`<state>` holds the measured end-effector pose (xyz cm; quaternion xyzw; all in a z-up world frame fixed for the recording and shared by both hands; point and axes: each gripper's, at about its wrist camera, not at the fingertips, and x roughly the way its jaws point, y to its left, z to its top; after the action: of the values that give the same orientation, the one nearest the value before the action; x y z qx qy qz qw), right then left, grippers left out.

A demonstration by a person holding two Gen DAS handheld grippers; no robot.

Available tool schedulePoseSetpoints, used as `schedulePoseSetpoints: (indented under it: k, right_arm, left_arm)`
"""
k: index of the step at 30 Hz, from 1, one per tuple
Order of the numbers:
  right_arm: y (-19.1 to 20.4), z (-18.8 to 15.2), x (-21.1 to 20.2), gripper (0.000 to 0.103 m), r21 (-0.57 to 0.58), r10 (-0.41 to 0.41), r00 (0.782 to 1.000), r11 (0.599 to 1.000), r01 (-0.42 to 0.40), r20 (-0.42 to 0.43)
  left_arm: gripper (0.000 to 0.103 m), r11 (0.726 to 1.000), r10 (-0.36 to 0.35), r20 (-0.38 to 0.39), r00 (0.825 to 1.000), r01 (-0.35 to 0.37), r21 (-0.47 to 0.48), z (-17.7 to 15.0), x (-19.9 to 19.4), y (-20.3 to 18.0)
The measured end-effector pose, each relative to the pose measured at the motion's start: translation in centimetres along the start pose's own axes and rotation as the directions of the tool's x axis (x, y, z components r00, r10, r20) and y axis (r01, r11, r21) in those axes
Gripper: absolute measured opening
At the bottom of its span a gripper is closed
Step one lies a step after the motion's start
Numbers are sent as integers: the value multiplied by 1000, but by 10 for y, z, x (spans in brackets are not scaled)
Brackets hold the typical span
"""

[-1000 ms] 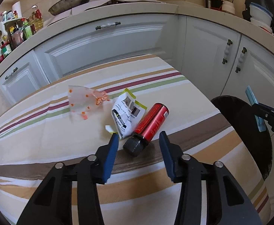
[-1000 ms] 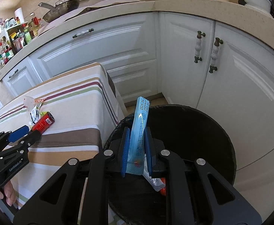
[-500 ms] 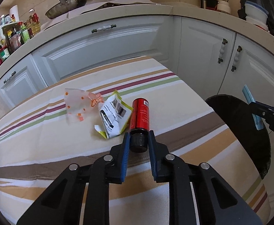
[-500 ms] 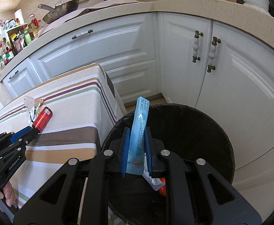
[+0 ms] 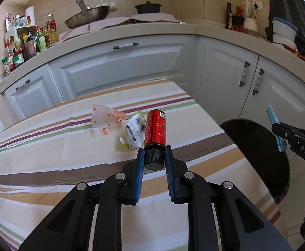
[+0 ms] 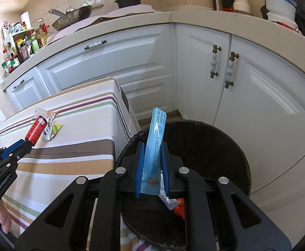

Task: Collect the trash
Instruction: 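Carry the red spray can over the bin with the left gripper while the right gripper releases the blue tube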

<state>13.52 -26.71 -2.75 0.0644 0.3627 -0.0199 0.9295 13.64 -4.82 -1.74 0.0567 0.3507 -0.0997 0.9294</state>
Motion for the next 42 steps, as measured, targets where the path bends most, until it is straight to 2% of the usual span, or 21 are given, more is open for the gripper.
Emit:
schedulePoseSetpoints:
  k: [6, 14, 26, 42]
  right_arm:
    - [0, -3, -21, 16, -10, -15, 999, 1000, 16, 38]
    - [-11, -8, -48, 16, -14, -48, 994, 999, 50, 94]
    - [-35, -16, -71, 16, 6, -80, 987, 997, 80, 140]
    - [-66, -15, -58, 16, 38, -86, 987, 996, 82, 132]
  left_arm:
    - [21, 1000, -10, 49, 999, 9, 4, 1, -22, -8]
    - [21, 998, -61, 103, 993, 58, 26, 4, -43, -33]
    - [21, 989, -127, 147, 981, 113, 99, 7, -48, -83]
    - [21, 981, -152, 121, 981, 135, 142, 8, -25, -122]
